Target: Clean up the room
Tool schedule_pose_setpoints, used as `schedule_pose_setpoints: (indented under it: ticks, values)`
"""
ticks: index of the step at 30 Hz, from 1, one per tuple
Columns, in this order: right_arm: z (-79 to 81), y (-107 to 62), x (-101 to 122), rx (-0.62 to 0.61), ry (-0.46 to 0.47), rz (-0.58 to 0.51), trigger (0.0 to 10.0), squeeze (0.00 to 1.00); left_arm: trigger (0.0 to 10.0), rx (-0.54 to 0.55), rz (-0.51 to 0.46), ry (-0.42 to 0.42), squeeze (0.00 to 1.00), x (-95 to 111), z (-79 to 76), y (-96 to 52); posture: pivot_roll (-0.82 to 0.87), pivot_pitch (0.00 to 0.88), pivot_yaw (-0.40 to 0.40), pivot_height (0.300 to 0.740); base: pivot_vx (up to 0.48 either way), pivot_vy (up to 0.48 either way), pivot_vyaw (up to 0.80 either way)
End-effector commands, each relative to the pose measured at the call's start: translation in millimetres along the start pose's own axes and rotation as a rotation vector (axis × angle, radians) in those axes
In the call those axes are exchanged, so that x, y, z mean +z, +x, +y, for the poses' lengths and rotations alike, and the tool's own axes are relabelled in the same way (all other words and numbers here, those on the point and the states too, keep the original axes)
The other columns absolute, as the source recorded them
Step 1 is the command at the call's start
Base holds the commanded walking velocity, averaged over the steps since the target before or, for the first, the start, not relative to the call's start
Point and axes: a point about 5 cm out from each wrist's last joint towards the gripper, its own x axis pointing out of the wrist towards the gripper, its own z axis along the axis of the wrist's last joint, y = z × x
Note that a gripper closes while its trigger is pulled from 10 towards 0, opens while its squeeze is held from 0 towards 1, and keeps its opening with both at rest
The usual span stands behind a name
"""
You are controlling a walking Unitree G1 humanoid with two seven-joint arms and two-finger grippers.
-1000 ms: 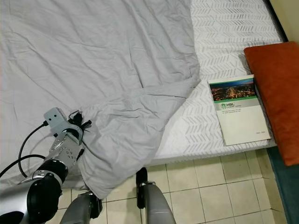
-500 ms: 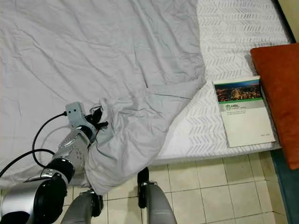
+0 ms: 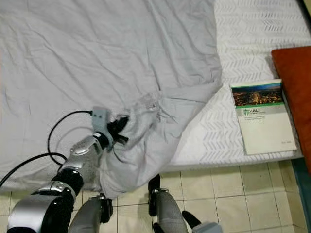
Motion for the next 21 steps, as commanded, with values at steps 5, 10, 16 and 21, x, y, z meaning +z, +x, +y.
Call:
schedule_pose_setpoints:
  ticks: [5, 10, 16, 21]
  values:
    - [-5.3, -12.3, -19.4, -0.082, 0.023, 0.079, 10.0, 0.0, 0.0, -0.047, 0.13, 0.024, 0.0, -33.7, -13.5, -7.9, -0.28, 0.569, -0.03, 0.74, 0.0, 0.0, 0.0]
    - [-9.1, -10.4, -16.1, -0.133, 0.015, 0.047, 10.0, 0.0, 10.0, -0.046, 0.153, 0.043, 0.0, -35.3, -19.4, -4.1, -0.3, 0.531, 0.01, 0.74, 0.0, 0.0, 0.0]
    - [-17.4, -20.6, -16.4, -0.184, 0.007, 0.053, 10.0, 0.0, 10.0, -0.08, 0.177, 0.059, 0.0, -41.4, -31.6, -0.8, -0.34, 0.524, -0.001, 0.74, 0.0, -0.381, 0.0]
    - [-17.9, -20.1, -8.0, -0.158, -0.017, 0.045, 10.0, 0.0, 10.0, -0.105, 0.189, 0.05, 0.0, -45.7, -47.4, 4.9, -0.37, 0.512, -0.048, 0.74, 0.0, -0.48, 0.0]
